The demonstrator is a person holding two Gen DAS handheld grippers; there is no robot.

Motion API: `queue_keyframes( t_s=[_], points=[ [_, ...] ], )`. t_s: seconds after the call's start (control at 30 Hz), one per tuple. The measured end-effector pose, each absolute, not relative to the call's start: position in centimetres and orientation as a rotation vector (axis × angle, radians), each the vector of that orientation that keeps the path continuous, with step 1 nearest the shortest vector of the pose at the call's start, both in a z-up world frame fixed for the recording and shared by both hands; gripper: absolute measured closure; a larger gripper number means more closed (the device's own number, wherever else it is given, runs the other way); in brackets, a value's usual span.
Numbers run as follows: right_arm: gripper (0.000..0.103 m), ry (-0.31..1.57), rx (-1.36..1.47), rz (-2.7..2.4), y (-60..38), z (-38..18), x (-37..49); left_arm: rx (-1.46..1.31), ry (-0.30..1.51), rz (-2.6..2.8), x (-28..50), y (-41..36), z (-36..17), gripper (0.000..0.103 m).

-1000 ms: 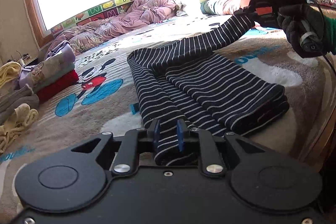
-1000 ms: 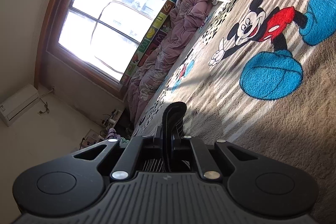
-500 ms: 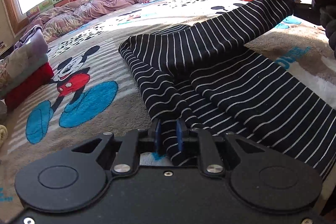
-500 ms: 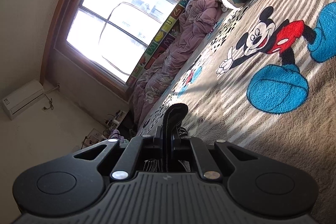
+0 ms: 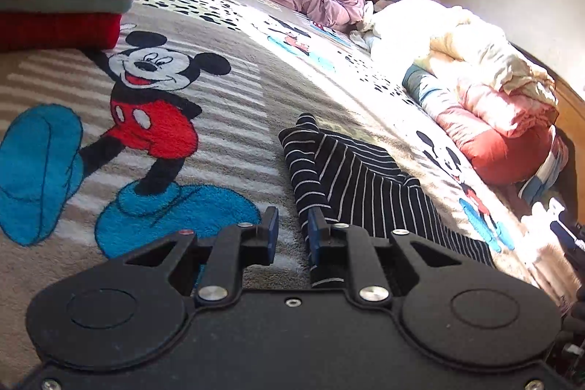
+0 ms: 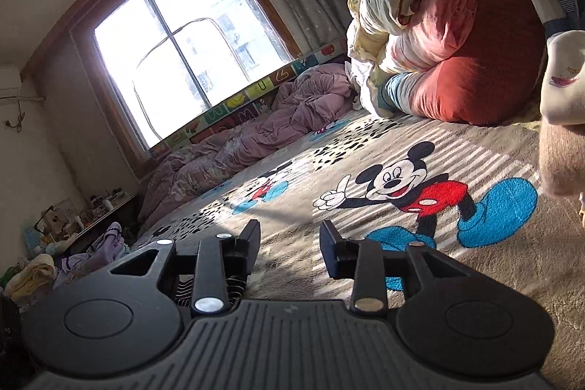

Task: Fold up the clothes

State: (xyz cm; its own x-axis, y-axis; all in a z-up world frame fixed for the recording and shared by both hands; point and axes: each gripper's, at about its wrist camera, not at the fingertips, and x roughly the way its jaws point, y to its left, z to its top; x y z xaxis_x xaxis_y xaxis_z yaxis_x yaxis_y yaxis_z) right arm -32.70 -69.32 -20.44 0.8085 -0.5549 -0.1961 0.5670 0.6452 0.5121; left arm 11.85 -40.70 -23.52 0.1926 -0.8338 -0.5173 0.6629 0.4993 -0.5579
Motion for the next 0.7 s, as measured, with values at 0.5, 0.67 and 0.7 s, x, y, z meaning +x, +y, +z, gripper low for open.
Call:
queue_keyframes(
  t_s=[0.5,0.67,0.7],
  points=[
    [0.068,0.467,0.896,-0.137,-56.3,-27.2,-13.5,-0.468,1.045,-1.138,13.6,-40.0,-25.1,0.063],
    [0.095,0.450,0.901,-0.161,-55.7,-27.2,-14.0,-0.392,1.030,-1.142,12.2,-41.4,-25.3,0.063],
    [0.095,0.423,0.936,-0.169,-56.1,-27.1,-14.6,-0.379,1.028,-1.141,12.0,-41.6,-25.4,0.063]
  ],
)
